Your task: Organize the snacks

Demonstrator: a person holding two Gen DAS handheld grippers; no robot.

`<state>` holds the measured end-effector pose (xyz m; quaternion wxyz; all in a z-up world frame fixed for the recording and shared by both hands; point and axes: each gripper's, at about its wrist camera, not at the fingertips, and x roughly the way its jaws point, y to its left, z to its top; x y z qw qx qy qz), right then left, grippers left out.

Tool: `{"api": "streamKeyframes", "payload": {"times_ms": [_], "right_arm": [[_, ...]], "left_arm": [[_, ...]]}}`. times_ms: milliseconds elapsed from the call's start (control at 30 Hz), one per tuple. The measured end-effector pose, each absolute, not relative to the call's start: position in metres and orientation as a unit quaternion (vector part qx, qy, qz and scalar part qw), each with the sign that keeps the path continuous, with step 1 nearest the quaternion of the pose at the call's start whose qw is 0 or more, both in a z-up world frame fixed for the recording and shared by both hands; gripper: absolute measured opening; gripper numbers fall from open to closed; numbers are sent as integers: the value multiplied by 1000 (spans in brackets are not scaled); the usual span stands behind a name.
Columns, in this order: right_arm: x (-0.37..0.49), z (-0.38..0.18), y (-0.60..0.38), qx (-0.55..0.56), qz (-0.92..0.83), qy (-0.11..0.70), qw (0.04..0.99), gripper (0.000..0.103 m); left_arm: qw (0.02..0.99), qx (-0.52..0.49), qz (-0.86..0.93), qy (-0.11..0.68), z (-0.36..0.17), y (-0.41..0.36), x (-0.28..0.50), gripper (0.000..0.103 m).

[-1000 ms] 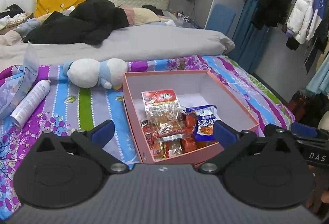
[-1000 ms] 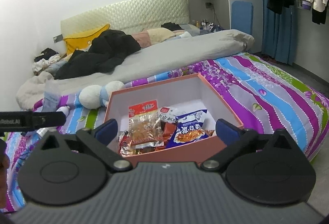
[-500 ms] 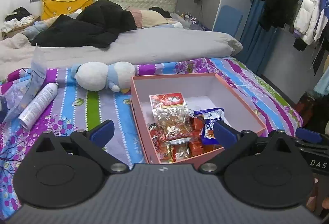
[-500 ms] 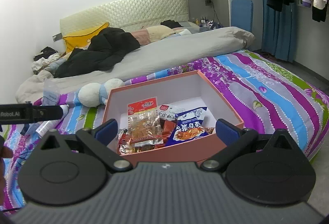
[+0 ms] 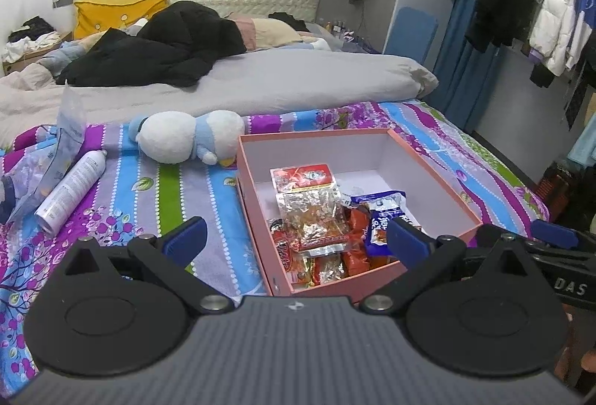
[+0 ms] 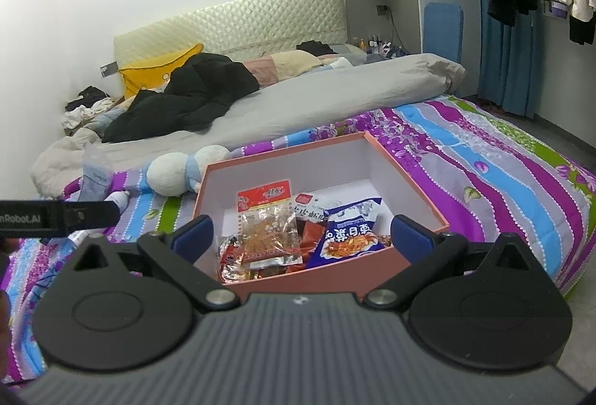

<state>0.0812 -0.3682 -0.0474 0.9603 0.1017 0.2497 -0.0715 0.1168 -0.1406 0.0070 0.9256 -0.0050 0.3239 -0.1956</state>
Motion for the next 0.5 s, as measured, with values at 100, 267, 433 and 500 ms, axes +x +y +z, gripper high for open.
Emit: {"api": "streamKeyframes", "payload": {"times_ms": [100, 267, 433, 500], "right_arm": [[80, -49, -366, 107, -72, 249, 960, 103], [74, -50, -361, 100, -77, 243, 962, 103], [66, -53, -359, 106, -88, 241, 961, 103], [63, -52, -357, 108, -91, 236, 961, 103]], "left_arm": [[925, -2, -197, 325, 5, -140, 115, 103], [921, 5, -209, 328, 2, -141, 111, 103], [919, 10, -219, 327, -1, -135, 105, 103], [919, 11, -217, 328, -1, -131, 104, 103]]}}
